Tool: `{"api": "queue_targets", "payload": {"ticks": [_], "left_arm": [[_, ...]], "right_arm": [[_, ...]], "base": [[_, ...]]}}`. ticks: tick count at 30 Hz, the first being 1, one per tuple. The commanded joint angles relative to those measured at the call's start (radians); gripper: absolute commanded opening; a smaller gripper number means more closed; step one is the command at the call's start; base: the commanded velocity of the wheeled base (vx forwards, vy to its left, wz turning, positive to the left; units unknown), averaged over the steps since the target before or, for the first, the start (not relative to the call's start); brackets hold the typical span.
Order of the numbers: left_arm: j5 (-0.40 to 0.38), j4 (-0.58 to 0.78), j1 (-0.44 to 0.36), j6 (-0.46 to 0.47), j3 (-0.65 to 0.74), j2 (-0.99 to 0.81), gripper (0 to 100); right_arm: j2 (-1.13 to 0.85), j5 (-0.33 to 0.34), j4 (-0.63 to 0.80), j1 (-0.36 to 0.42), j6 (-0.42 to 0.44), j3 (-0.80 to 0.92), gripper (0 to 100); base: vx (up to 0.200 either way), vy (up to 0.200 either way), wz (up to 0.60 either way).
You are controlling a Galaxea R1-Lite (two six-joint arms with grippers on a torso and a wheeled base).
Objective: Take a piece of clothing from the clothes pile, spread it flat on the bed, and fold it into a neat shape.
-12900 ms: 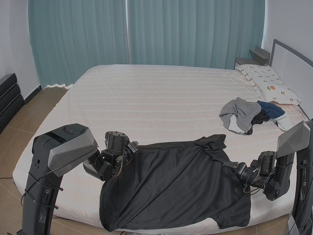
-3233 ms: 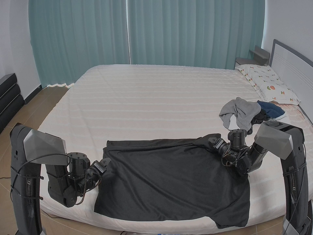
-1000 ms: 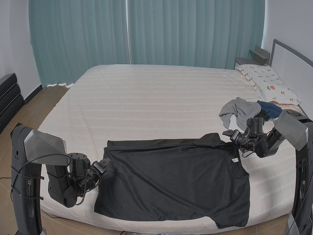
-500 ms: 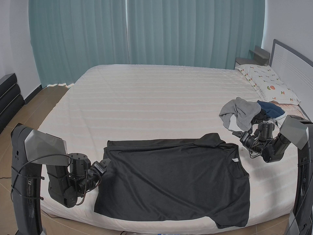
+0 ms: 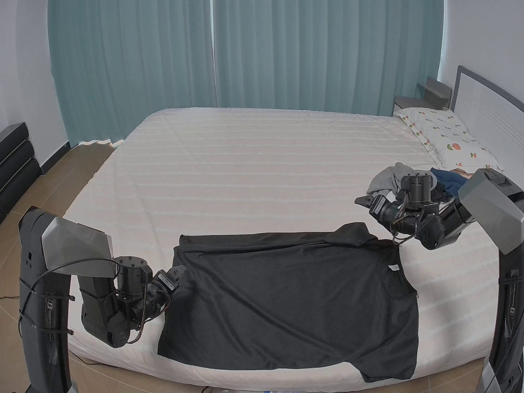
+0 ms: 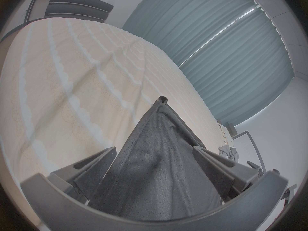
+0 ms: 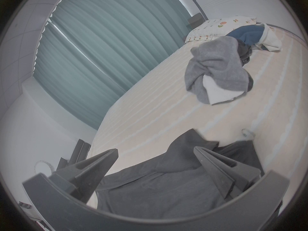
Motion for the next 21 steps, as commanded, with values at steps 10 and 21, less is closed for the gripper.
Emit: {"api": "queue_targets", "payload": {"ticks": [10,21], "left_arm": [[0.002,-0.001,-0.002,0.018,0.0,0.01,100],[0.002,-0.001,-0.002,0.018,0.0,0.01,100]], "right_arm": [[0.185,-0.072,0.078,0.116,0.095,-0.163,100],[0.226,-0.083,0.151,0.104,0.143,-0.199,100]], "base": [[0.0,0.0,0.0],[0.0,0.0,0.0]]}}
